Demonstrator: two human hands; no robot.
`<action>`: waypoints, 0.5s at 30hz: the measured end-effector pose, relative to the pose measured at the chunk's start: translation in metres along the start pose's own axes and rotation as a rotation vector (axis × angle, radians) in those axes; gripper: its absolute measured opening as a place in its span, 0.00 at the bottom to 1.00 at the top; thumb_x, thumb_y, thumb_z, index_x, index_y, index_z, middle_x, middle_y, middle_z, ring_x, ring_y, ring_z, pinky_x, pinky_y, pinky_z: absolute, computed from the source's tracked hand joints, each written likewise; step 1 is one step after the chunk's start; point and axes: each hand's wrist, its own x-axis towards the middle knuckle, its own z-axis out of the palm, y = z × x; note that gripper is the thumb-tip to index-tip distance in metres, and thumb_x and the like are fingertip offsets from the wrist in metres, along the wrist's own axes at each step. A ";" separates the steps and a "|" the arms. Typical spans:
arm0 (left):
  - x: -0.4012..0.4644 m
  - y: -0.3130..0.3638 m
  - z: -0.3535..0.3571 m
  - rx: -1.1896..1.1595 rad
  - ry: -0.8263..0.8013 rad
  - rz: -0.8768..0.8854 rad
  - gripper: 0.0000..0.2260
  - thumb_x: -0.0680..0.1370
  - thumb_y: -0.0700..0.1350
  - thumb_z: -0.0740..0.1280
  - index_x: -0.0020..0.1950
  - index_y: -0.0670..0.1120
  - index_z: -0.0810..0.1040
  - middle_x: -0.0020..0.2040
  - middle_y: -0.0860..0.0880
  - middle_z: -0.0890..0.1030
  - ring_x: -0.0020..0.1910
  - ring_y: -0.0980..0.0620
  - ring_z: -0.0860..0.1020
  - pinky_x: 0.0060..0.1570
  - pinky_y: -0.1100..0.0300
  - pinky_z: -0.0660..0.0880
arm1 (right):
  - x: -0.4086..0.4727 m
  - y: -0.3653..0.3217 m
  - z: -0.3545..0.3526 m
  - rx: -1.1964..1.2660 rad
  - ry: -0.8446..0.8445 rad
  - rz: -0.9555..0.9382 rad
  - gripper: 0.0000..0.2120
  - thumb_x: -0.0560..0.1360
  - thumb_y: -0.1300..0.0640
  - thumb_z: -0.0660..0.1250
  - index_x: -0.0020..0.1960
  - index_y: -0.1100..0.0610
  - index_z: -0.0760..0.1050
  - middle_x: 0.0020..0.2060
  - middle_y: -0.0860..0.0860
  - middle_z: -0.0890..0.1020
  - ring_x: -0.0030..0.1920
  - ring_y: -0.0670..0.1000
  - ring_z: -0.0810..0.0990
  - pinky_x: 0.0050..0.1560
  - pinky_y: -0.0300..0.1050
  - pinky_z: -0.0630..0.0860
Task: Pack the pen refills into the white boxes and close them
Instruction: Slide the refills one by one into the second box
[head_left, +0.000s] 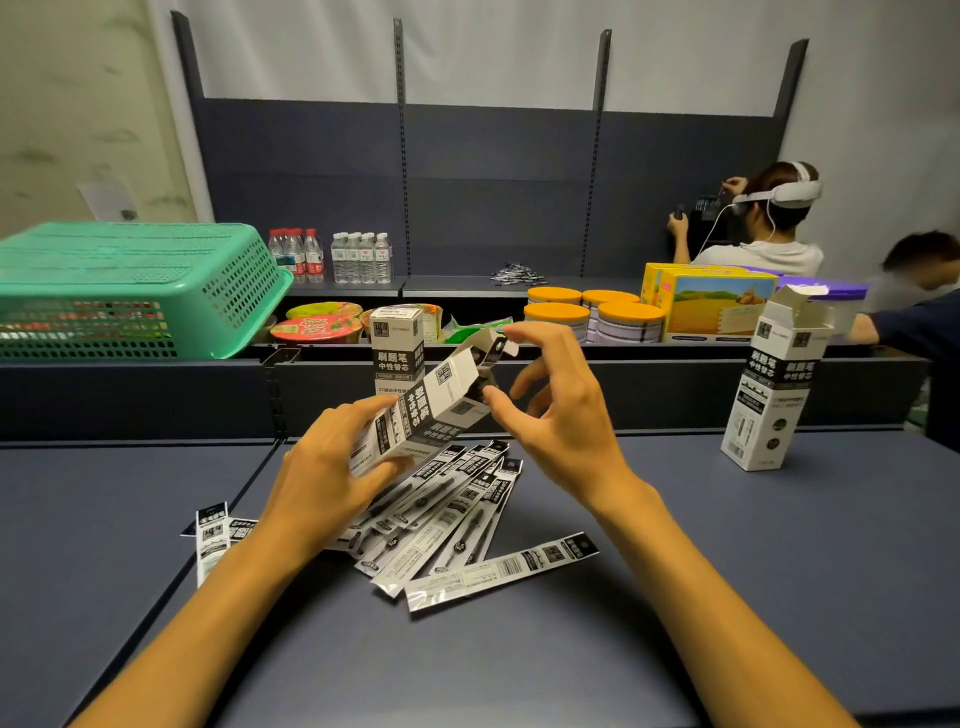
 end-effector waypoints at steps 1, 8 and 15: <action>0.000 0.000 0.000 0.002 0.001 -0.003 0.31 0.70 0.50 0.76 0.69 0.58 0.66 0.53 0.59 0.73 0.52 0.52 0.77 0.46 0.50 0.80 | 0.000 0.000 0.000 -0.003 -0.004 -0.007 0.21 0.73 0.58 0.73 0.64 0.53 0.70 0.56 0.48 0.73 0.37 0.46 0.78 0.32 0.36 0.76; 0.001 -0.002 0.001 0.013 0.000 -0.013 0.31 0.69 0.49 0.76 0.69 0.56 0.68 0.55 0.51 0.78 0.52 0.53 0.77 0.47 0.52 0.80 | -0.003 0.001 0.000 -0.042 -0.074 -0.068 0.05 0.75 0.53 0.67 0.49 0.53 0.75 0.46 0.47 0.79 0.38 0.49 0.79 0.33 0.45 0.79; 0.000 -0.002 0.001 0.010 -0.003 0.004 0.32 0.69 0.49 0.76 0.69 0.58 0.66 0.55 0.50 0.78 0.52 0.52 0.77 0.45 0.49 0.81 | -0.006 -0.005 0.004 0.111 -0.231 0.142 0.07 0.77 0.48 0.65 0.53 0.49 0.71 0.47 0.46 0.82 0.38 0.49 0.82 0.34 0.41 0.79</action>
